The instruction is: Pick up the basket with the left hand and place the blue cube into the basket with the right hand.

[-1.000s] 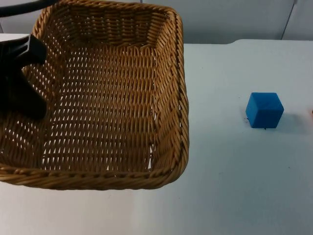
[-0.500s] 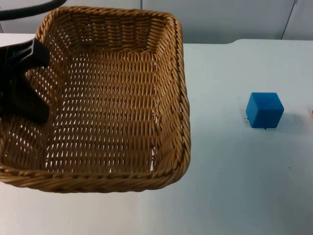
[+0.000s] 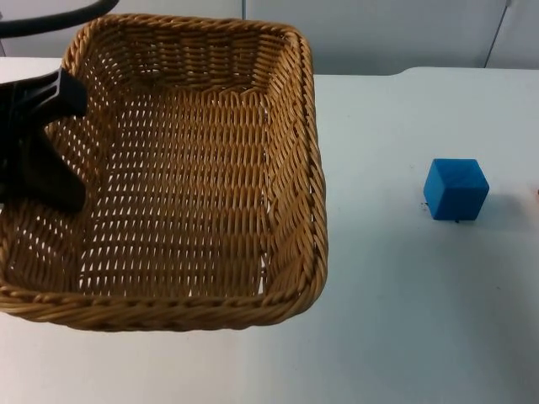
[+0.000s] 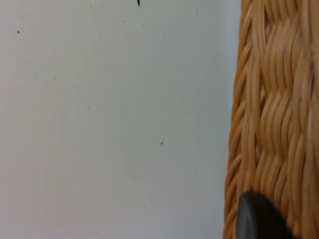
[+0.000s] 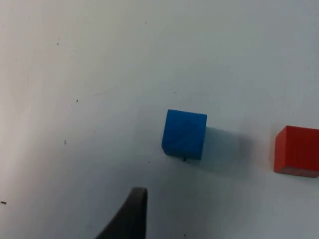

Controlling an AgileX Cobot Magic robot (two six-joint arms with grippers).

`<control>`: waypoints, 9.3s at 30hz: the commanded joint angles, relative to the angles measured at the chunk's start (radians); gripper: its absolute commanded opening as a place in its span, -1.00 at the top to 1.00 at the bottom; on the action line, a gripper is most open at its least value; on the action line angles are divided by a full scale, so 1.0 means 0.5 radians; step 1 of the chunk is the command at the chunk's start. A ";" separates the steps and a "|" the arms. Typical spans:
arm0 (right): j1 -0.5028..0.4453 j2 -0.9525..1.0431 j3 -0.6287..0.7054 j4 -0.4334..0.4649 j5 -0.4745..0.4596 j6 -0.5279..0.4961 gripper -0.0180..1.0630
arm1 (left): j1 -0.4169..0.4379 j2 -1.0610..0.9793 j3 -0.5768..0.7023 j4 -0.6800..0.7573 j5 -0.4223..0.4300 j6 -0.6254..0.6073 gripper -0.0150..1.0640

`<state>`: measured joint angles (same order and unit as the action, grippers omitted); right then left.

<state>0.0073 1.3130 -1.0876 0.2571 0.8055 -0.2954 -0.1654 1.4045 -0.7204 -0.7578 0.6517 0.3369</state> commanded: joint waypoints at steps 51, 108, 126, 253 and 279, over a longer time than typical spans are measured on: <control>0.444 1.652 -0.463 -0.558 -0.656 0.965 -0.77 | -0.014 -0.013 -0.001 -0.074 -0.053 -0.011 0.97; 1.592 0.921 -0.463 -0.553 -0.909 0.626 0.97 | -0.014 0.114 -0.001 -0.091 -0.098 -0.003 0.97; 1.605 1.259 -0.463 -0.514 -1.089 0.571 0.97 | -0.014 0.114 -0.001 -0.093 -0.098 0.001 0.97; 1.605 -1.400 0.586 -0.474 -0.207 0.523 -0.46 | -0.009 0.950 -0.586 -0.697 -0.369 0.952 -0.50; 1.605 -1.420 0.849 -0.665 -0.459 0.478 -0.46 | -0.009 -0.814 -0.393 -0.316 0.276 0.875 -0.50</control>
<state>0.8068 0.6112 -0.6738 -0.0717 0.6020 -0.0517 -0.1654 1.0197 -0.9248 -0.9231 0.7650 0.7803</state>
